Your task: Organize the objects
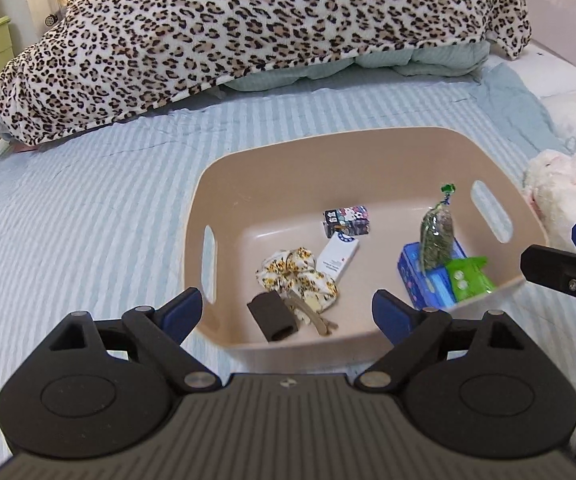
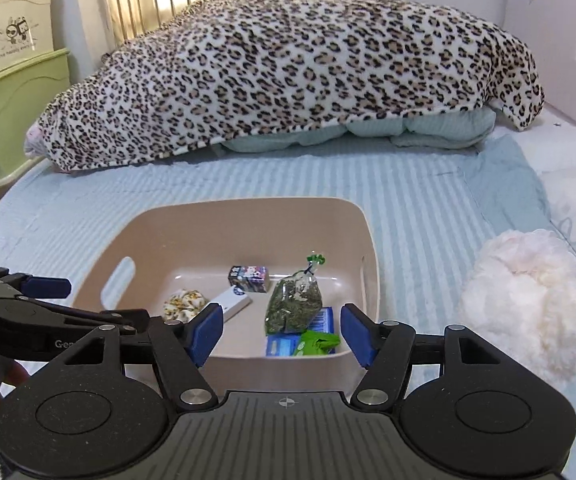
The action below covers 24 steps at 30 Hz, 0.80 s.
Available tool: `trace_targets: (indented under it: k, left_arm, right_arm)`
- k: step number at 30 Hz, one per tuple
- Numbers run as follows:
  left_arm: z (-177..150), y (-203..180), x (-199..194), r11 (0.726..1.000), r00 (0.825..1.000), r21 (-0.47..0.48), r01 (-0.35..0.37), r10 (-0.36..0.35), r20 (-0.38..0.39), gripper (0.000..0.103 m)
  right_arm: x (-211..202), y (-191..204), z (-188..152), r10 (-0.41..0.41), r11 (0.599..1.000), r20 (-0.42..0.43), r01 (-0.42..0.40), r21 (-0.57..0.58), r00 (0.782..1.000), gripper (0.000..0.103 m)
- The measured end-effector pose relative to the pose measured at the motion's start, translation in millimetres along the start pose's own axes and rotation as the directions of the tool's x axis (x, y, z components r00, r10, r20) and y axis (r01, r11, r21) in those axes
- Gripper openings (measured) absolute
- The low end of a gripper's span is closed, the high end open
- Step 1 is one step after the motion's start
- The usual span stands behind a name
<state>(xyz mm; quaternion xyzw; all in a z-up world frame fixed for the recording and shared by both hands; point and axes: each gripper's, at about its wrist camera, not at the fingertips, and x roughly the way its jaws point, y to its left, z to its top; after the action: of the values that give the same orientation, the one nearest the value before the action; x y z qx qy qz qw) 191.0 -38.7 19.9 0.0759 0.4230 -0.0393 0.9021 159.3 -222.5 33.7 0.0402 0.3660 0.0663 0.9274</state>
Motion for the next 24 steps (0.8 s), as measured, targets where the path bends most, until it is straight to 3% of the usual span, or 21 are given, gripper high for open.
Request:
trace_targets:
  k: [24]
  left_arm:
    - [-69,15,-123,0.998,0.995,-0.059,0.020,-0.014,0.100,0.092]
  right_arm:
    - [-111,19,-46,0.025,0.999,0.005,-0.025,-0.043,1.000,0.068]
